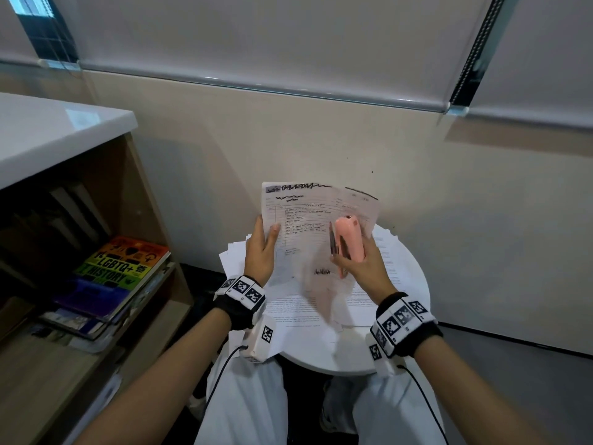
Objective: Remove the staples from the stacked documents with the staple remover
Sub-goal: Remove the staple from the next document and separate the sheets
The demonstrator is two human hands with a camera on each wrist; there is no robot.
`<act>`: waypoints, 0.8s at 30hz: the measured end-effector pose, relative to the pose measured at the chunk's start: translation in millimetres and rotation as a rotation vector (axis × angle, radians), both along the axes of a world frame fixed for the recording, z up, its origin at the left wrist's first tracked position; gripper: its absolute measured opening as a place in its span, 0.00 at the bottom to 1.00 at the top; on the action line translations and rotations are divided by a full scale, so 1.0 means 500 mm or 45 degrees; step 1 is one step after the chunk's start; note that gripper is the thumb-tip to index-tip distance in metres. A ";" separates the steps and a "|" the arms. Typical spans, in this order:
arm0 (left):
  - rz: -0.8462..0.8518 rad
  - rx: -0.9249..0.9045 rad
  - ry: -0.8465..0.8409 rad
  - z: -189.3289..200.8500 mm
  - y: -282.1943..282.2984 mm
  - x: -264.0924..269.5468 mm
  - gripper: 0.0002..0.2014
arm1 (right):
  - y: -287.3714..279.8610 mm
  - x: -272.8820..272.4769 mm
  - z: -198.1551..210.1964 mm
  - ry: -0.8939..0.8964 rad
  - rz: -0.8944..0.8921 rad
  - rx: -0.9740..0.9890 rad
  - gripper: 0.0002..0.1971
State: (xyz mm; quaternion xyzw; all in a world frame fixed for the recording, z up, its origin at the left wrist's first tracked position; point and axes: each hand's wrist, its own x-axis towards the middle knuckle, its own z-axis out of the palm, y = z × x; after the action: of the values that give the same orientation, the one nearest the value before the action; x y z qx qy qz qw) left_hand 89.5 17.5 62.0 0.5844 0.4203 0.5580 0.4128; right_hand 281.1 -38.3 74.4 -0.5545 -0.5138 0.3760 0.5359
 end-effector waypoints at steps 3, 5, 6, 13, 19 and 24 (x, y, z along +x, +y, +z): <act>0.038 0.014 0.011 0.002 -0.001 -0.018 0.10 | 0.005 0.001 0.047 0.053 -0.155 0.095 0.26; 0.059 -0.023 -0.008 -0.012 -0.005 -0.030 0.11 | 0.012 -0.003 0.088 0.161 -0.265 0.221 0.23; 0.065 -0.043 -0.007 -0.023 -0.011 -0.035 0.12 | 0.017 -0.007 0.111 0.219 -0.301 0.274 0.21; 0.004 -0.173 -0.004 -0.076 -0.107 -0.001 0.11 | 0.077 -0.117 0.193 0.540 -0.249 0.229 0.10; -0.068 -0.161 -0.105 -0.081 -0.162 0.015 0.15 | 0.101 -0.186 0.153 0.595 -0.296 -0.013 0.10; -0.079 -0.145 -0.079 -0.084 -0.165 0.013 0.15 | 0.095 -0.201 0.136 0.455 -0.352 -0.093 0.06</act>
State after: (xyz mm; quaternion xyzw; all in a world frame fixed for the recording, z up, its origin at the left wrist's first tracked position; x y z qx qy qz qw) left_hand 95.8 -65.1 20.2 0.5552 0.4202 0.5378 0.4754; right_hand 180.7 9.2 142.6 -0.5634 -0.3158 0.4096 0.6442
